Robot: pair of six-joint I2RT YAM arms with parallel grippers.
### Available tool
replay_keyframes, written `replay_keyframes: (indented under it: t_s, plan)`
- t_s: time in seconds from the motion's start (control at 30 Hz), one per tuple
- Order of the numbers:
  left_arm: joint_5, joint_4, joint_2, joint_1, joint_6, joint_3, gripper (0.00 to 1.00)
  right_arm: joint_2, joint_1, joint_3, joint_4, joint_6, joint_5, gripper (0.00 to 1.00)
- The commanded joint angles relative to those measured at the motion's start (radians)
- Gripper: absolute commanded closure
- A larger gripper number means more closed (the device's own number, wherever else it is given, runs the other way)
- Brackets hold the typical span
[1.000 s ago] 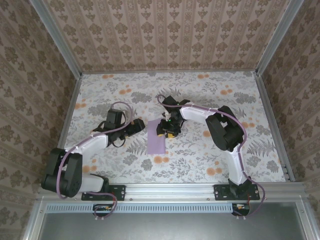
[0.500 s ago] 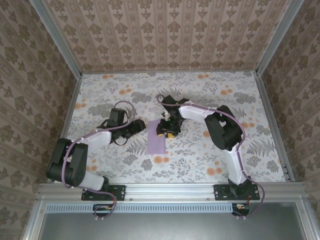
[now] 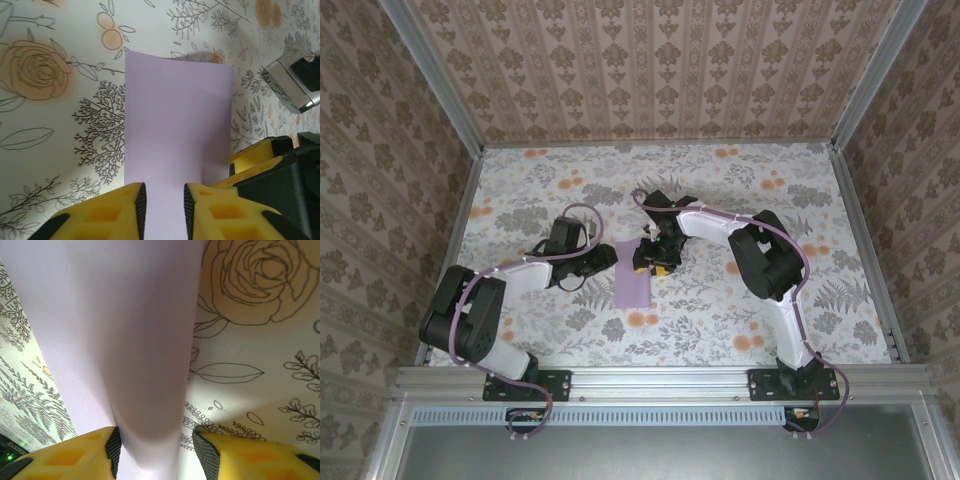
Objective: Fold a paper plane with a square sheet of paper (pick it up from the middle)
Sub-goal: Fold the square sheet of paper in half at the center of the table.
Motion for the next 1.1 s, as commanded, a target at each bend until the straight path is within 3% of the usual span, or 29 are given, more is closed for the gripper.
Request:
replay_keyframes:
  t_s: [0.0, 0.63, 1.07]
  plan:
    - [0.024, 0.037, 0.03, -0.01, -0.013, 0.031, 0.76, 0.241, -0.003, -0.099, -0.004, -0.042, 0.276, 0.47]
    - [0.033, -0.017, 0.146, -0.071, -0.03, 0.097, 0.95, 0.253, 0.001, -0.091, -0.023, -0.044, 0.291, 0.47]
    - [-0.001, -0.085, 0.175, -0.072, -0.025, 0.104, 1.0, 0.255, 0.004, -0.088, -0.031, -0.036, 0.3, 0.47]
